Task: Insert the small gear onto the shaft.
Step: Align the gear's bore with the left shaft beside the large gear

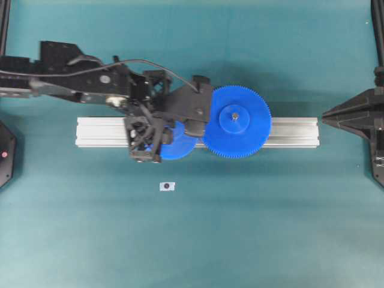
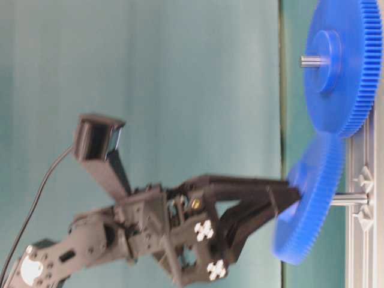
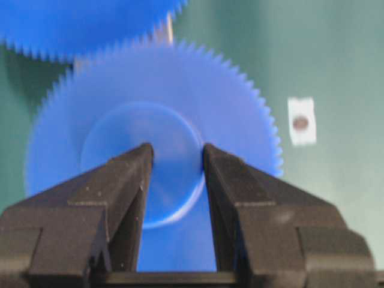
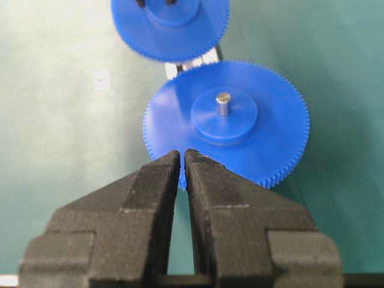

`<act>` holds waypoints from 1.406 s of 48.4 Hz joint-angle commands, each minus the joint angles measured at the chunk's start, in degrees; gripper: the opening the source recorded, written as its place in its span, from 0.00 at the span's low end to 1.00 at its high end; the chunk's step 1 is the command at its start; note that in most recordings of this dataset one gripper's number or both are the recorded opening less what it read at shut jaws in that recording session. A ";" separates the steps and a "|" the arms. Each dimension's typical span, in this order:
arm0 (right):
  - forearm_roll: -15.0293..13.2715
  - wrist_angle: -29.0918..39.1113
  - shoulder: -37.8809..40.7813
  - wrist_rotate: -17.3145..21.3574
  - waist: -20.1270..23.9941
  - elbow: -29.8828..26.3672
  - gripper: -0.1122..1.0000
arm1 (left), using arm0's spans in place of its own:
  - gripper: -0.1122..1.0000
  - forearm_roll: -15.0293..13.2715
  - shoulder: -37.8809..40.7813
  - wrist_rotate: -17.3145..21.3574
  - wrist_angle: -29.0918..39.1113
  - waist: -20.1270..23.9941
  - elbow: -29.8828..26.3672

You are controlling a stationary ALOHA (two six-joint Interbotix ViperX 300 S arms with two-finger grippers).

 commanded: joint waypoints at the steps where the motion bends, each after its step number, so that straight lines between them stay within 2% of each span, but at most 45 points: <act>1: -0.09 -0.26 0.35 0.44 -0.18 -0.62 0.26 | 0.38 0.26 -2.20 -0.26 0.44 1.41 0.88; 18: 0.00 -0.35 0.44 0.53 -0.44 -0.70 0.26 | 0.38 0.26 -0.44 -0.44 -1.23 0.88 0.53; 33: 0.09 -0.35 0.35 0.53 -0.44 -0.62 0.26 | 0.38 0.26 0.00 -1.41 -1.23 -2.64 1.05; 68: 0.18 -0.26 0.44 0.62 -0.97 -0.62 0.26 | 0.38 0.26 -1.23 -4.39 1.41 -2.20 2.46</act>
